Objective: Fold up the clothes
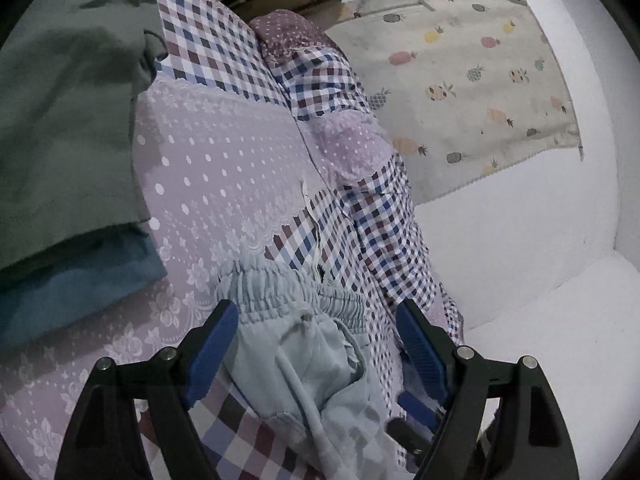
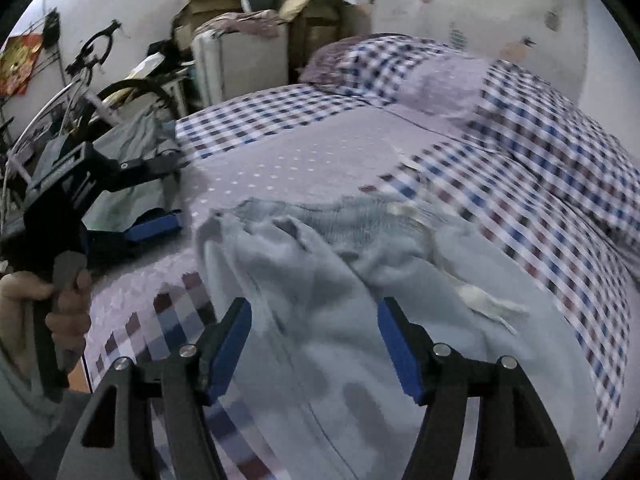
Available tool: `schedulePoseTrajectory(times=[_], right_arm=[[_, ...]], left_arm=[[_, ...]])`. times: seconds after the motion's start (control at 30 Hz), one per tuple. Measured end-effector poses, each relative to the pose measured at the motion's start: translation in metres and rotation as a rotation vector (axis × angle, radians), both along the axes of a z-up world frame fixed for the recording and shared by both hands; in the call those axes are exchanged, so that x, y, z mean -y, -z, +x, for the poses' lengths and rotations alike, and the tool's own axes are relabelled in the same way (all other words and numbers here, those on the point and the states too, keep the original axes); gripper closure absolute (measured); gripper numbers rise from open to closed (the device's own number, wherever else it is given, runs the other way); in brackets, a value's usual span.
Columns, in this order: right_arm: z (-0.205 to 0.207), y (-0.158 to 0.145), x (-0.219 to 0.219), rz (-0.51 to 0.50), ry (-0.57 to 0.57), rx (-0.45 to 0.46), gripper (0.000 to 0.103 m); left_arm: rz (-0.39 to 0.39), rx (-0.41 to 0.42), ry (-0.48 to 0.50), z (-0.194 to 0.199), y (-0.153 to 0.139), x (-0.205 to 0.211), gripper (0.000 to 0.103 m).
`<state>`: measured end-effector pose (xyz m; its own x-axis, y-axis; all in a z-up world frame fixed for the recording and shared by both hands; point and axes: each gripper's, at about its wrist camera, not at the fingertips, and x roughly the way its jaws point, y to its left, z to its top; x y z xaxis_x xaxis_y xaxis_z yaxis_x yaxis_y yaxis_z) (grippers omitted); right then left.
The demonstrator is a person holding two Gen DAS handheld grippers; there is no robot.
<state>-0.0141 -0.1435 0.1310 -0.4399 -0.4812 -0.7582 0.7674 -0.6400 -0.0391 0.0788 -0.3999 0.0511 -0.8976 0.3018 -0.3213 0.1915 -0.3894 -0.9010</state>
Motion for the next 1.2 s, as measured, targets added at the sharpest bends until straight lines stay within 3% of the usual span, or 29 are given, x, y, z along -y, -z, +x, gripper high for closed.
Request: schedulePoseTrajectory(times=[0.13, 0.37, 0.43, 0.5, 0.6, 0.73, 0.83, 0.97, 1.2], right_arm=[[0.009, 0.01, 0.036, -0.013, -0.091, -0.031, 0.038], [0.009, 0.044, 0.093, 0.097, -0.166, -0.06, 0.047], [0.003, 0.055, 0.101, 0.129, -0.155, -0.059, 0.06], [-0.001, 0.061, 0.102, 0.143, -0.156, -0.057, 0.093], [0.006, 0.048, 0.092, 0.098, -0.154, -0.084, 0.098], [0.059, 0.016, 0.079, 0.044, -0.209, -0.194, 0.099], [0.105, 0.007, 0.075, 0.034, -0.237, -0.246, 0.098], [0.142, 0.029, 0.073, 0.026, -0.231, -0.244, 0.098], [0.161, 0.058, 0.058, 0.012, -0.123, -0.21, 0.091]], left_arm=[[0.031, -0.001, -0.006, 0.001, 0.005, 0.008, 0.019], [0.102, -0.001, -0.038, 0.003, 0.014, 0.022, 0.019], [0.097, -0.007, -0.021, 0.0, 0.011, 0.022, 0.019], [0.098, -0.015, 0.005, -0.003, 0.008, 0.02, 0.019], [0.121, -0.027, 0.057, -0.006, 0.003, 0.017, 0.019], [0.182, -0.068, 0.167, -0.006, -0.007, 0.012, 0.019], [0.121, -0.113, 0.235, 0.01, -0.03, 0.009, 0.019], [-0.01, -0.123, 0.334, 0.039, -0.048, -0.004, 0.019], [-0.31, 0.108, 0.436, 0.032, -0.035, -0.035, 0.022]])
